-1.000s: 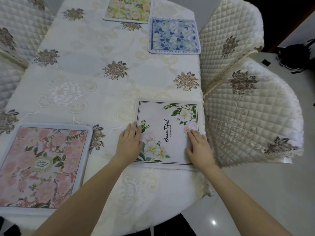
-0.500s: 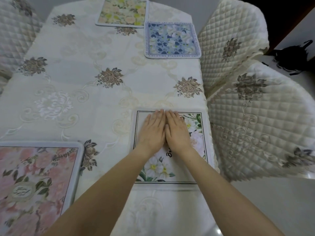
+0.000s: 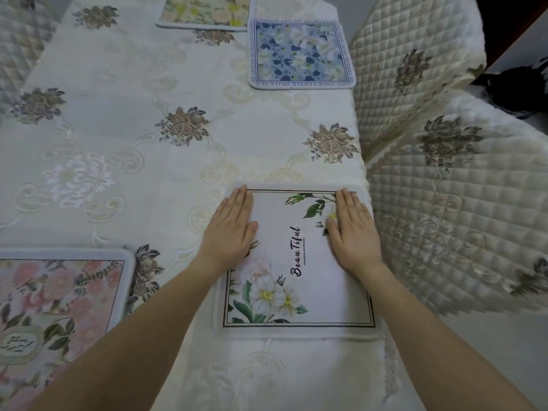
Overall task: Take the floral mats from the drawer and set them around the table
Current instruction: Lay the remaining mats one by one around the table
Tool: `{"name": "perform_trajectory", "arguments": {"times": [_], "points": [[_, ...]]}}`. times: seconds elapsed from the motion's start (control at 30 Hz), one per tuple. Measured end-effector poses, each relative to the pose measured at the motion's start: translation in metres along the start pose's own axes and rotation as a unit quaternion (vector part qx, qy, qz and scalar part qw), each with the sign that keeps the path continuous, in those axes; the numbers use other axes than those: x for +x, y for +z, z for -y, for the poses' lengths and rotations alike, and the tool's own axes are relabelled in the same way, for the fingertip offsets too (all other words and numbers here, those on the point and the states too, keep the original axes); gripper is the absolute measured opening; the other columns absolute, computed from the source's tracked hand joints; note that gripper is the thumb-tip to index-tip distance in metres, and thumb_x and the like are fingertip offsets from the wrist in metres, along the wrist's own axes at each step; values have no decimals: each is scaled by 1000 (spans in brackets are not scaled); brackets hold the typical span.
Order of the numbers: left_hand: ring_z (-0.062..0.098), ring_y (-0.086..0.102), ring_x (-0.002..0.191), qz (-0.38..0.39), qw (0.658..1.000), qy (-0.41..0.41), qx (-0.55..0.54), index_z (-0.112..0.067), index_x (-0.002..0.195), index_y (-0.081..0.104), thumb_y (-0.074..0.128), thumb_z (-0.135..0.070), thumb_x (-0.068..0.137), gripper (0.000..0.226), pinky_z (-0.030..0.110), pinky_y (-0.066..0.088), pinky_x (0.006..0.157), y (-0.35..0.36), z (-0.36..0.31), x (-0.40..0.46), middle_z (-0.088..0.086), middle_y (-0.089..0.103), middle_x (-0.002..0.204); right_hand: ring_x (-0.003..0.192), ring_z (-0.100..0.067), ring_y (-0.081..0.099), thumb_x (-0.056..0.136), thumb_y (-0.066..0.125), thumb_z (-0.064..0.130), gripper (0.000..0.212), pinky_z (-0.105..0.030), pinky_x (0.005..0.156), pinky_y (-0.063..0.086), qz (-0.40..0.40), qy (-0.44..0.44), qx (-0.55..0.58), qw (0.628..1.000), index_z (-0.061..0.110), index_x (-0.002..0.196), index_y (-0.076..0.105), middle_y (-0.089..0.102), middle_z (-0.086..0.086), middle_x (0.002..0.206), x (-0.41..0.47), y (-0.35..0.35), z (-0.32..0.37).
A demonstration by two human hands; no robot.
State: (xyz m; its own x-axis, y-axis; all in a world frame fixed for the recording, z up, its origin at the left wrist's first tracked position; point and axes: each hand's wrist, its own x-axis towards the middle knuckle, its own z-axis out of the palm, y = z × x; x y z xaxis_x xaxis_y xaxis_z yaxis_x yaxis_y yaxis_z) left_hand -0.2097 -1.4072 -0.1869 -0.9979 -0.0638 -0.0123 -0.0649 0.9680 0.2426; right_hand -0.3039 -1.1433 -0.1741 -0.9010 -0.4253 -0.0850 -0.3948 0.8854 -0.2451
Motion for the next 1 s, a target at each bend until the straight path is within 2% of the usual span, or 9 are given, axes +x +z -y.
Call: {"name": "perform_trajectory", "arguments": {"times": [0.13, 0.17, 0.23, 0.3, 0.4, 0.5, 0.6, 0.73, 1.0], "points": [[24, 8, 147, 13, 1000, -7, 28, -2, 149, 10, 9, -42, 95, 68, 33, -4, 118, -15, -7, 1, 14, 10, 158, 147, -13, -5, 96, 9, 47, 67, -29, 119, -5, 38, 5, 8, 999, 13, 153, 2, 1, -3, 161, 2, -15, 8], [25, 11, 146, 8, 1000, -9, 28, -1, 149, 12, 11, -41, 96, 67, 34, -4, 118, -18, -13, -5, 15, 12, 157, 147, -14, -4, 96, 9, 47, 67, -30, 119, -5, 24, 14, 21, 999, 12, 153, 4, 2, -4, 161, -4, -19, 14], [29, 19, 144, -10, 1000, 9, 10, 2, 147, 19, 16, -36, 99, 61, 40, 4, 118, -17, -35, -31, 18, 18, 154, 147, -14, -3, 97, 6, 47, 67, -30, 119, -5, -12, 2, 54, 998, 10, 152, 7, 3, -4, 160, -28, -19, 39], [29, 24, 142, -15, 999, 50, -14, 3, 145, 26, 20, -31, 99, 57, 45, 15, 116, -3, -66, -64, 17, 23, 153, 146, -13, -3, 97, 4, 49, 64, -29, 118, -7, -2, -46, 79, 996, 12, 150, 6, 3, -2, 158, -63, -4, 73], [23, 17, 145, 2, 998, 53, -34, -2, 147, 27, 31, -29, 93, 60, 43, 17, 115, 15, -97, -89, 11, 23, 155, 147, -12, 3, 100, 14, 39, 56, -32, 119, 1, 16, -71, 77, 994, 14, 151, 13, 13, 0, 159, -96, 23, 99], [21, 11, 146, 13, 999, 43, -9, -4, 149, 22, 31, -29, 93, 62, 42, 16, 116, 16, -94, -89, 10, 18, 157, 147, -13, 10, 102, 11, 38, 55, -34, 118, 7, 13, -70, 63, 995, 12, 151, 17, 16, -1, 158, -97, 30, 92], [21, 12, 146, 18, 999, 49, -14, -2, 148, 23, 26, -31, 99, 58, 40, 15, 118, 12, -82, -95, 12, 17, 157, 147, -12, 2, 102, 14, 39, 55, -33, 119, 2, 18, -86, 39, 995, 16, 152, 11, 9, 2, 159, -101, 27, 74], [18, 6, 147, 21, 999, 37, -12, -3, 150, 16, 27, -31, 100, 58, 37, 13, 118, 4, -61, -103, 10, 11, 159, 147, -10, -2, 101, 21, 35, 57, -31, 120, -1, 12, -51, 29, 998, 15, 153, 9, 5, 1, 160, -107, 16, 42], [19, 14, 146, 64, 998, 1, 5, -4, 149, 22, 21, -36, 101, 58, 35, 16, 116, -15, -35, -119, 10, 17, 157, 147, -10, -2, 98, 17, 41, 62, -30, 120, -1, 27, 4, 30, 999, 15, 153, 7, 5, 1, 160, -117, -1, 15]]}}
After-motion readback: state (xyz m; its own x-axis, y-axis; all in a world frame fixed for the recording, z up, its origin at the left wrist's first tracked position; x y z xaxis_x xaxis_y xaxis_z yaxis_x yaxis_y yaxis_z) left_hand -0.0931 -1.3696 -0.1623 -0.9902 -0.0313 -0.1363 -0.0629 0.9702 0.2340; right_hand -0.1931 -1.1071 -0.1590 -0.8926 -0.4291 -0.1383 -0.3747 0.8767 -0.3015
